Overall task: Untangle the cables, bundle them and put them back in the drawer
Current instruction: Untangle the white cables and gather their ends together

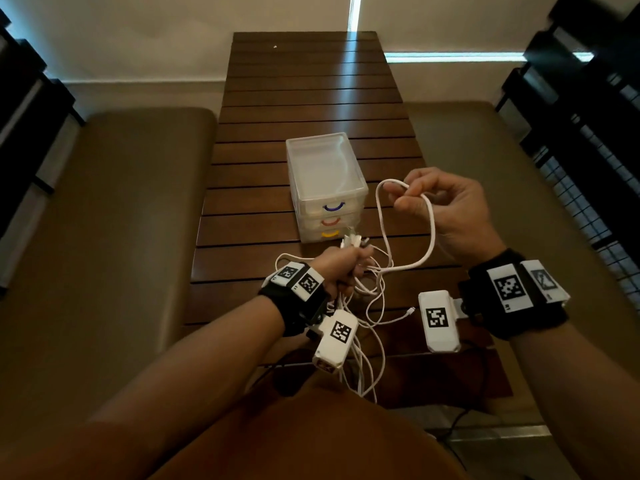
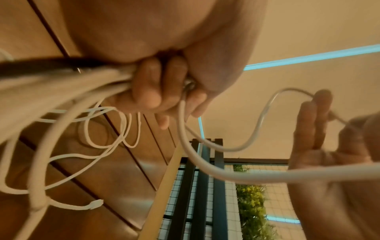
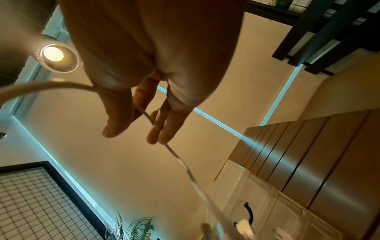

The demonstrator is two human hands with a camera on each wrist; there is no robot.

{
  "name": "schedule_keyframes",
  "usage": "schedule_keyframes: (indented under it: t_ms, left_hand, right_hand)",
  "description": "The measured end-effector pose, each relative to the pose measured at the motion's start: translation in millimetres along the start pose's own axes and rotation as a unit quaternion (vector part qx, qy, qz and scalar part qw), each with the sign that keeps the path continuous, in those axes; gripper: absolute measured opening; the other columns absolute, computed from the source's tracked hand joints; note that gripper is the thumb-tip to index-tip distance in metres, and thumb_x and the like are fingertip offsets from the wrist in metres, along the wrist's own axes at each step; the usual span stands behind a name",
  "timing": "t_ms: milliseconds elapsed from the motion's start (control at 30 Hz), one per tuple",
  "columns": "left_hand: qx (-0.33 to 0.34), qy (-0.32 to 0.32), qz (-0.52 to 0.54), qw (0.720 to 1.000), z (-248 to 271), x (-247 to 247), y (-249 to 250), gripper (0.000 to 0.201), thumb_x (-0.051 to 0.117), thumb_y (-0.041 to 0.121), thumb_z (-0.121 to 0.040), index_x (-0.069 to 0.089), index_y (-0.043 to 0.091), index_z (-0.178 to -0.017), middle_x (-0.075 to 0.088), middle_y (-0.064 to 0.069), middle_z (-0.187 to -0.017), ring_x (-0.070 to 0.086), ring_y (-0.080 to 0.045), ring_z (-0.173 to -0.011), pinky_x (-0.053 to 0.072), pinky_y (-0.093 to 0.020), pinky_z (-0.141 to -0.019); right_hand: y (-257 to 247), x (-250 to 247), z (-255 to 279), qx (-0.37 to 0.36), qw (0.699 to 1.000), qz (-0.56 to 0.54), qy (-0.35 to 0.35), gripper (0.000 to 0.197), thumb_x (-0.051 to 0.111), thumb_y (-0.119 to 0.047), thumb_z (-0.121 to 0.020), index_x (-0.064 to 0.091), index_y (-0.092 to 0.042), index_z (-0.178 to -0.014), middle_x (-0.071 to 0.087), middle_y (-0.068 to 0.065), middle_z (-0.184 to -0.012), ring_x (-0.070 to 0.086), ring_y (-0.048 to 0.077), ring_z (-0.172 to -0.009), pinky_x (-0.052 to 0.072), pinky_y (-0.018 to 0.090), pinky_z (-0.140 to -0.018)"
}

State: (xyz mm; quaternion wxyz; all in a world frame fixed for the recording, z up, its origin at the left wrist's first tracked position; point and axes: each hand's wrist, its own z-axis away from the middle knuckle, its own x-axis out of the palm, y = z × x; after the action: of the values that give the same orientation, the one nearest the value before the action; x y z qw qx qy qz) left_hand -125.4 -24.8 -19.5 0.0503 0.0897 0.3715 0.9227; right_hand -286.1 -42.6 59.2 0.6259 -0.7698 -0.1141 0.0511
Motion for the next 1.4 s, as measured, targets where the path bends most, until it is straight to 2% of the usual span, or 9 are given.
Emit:
schedule_keyframes:
  t_ms: [233,433,600,700,800,933,1033,1200,1400]
  left_hand:
    - [0.022,0.057,0.028,0.998,-8.0,4.8,-13.6,0.022,0.054,0.026,-0.097,0.050,0.015,-0.079,0.046,0.001,-0.054,0.028,-0.006,-0.033,0.020,-0.016,-0.036]
    - [0.156,0.093,-0.044,0.982,-1.3,-2.4,-15.1,0.020,0.052,0.021,-0.099,0.052,0.014,-0.079,0.049,-0.002,-0.063,0.042,-0.003,-0.036,0.034,-0.019,-0.039]
    - [0.255,-0.003,-0.124,0.959,2.8,13.9,-11.3,0.009,0.059,0.014,-0.094,0.061,0.009,-0.087,0.056,-0.008,-0.074,0.053,-0.017,-0.063,0.046,-0.031,-0.061]
    - [0.253,-0.001,-0.096,0.963,-2.3,24.6,-11.5,0.017,0.059,0.010,-0.093,0.059,0.017,-0.078,0.057,0.001,-0.069,0.054,-0.006,-0.054,0.045,-0.020,-0.053]
    - [0.255,-0.003,-0.096,0.962,-4.7,33.3,-10.3,0.022,0.056,0.004,-0.095,0.058,0.015,-0.076,0.055,0.009,-0.055,0.048,-0.001,-0.043,0.038,-0.016,-0.044]
    - [0.284,-0.060,-0.144,0.946,-2.5,48.0,-8.3,0.014,0.054,0.005,-0.096,0.066,-0.003,-0.097,0.061,0.008,-0.057,0.052,0.003,-0.043,0.039,-0.012,-0.048]
    - [0.277,-0.123,-0.174,0.937,1.2,63.9,-7.6,0.020,0.049,0.010,-0.099,0.064,-0.002,-0.101,0.059,-0.006,-0.066,0.049,0.003,-0.039,0.035,-0.008,-0.043]
    - [0.195,-0.223,-0.177,0.939,-3.6,82.2,-13.0,0.023,0.046,0.024,-0.100,0.066,0.016,-0.090,0.061,0.002,-0.061,0.050,-0.006,-0.046,0.033,-0.016,-0.042]
    - [0.133,-0.326,-0.185,0.918,-3.0,99.3,-16.2,0.032,0.046,0.042,-0.090,0.062,0.016,-0.078,0.051,0.002,-0.054,0.032,-0.008,-0.040,0.018,-0.024,-0.046]
  right_hand:
    - [-5.7,-15.7,6.2,-0.005,0.994,0.111,-0.022,0.015,0.076,0.000,-0.070,0.068,-0.010,-0.078,0.058,0.009,-0.102,0.068,0.025,-0.096,0.056,0.029,-0.087]
    - [-10.3,-54.1,12.5,0.159,0.871,0.448,-0.122,0.041,0.047,0.008,-0.088,0.073,-0.022,-0.082,0.066,-0.006,-0.096,0.061,0.016,-0.100,0.046,0.024,-0.079]
    - [0.0,-24.2,26.7,0.186,0.845,0.453,-0.215,0.025,0.058,-0.031,-0.093,0.066,-0.028,-0.117,0.063,-0.013,-0.112,0.058,0.005,-0.104,0.047,0.022,-0.089]
    - [20.4,-18.6,46.7,0.260,0.806,0.448,-0.287,0.024,0.056,-0.044,-0.093,0.070,-0.028,-0.105,0.073,-0.007,-0.097,0.066,0.005,-0.088,0.053,0.034,-0.085]
    - [29.2,-28.5,69.9,0.280,0.845,0.373,-0.260,0.021,0.054,-0.034,-0.096,0.072,-0.024,-0.088,0.070,-0.004,-0.076,0.060,-0.001,-0.065,0.049,0.024,-0.072]
    - [26.7,-35.6,102.4,0.299,0.887,0.272,-0.223,0.026,0.049,-0.031,-0.098,0.070,-0.018,-0.092,0.066,0.002,-0.081,0.057,-0.003,-0.067,0.043,0.009,-0.063]
    - [27.6,-38.8,127.7,0.343,0.918,0.142,-0.138,0.030,0.045,-0.027,-0.101,0.071,-0.012,-0.096,0.067,-0.002,-0.087,0.063,0.006,-0.079,0.049,0.017,-0.074]
    - [40.4,-48.6,167.5,0.329,0.899,0.277,-0.081,0.017,0.064,-0.033,-0.090,0.072,-0.018,-0.092,0.071,-0.004,-0.092,0.064,0.004,-0.085,0.045,0.017,-0.076]
    - [70.9,-54.1,210.6,0.362,0.913,0.183,0.040,0.016,0.069,-0.026,-0.086,0.065,-0.017,-0.099,0.068,0.004,-0.101,0.065,0.025,-0.095,0.053,0.033,-0.084]
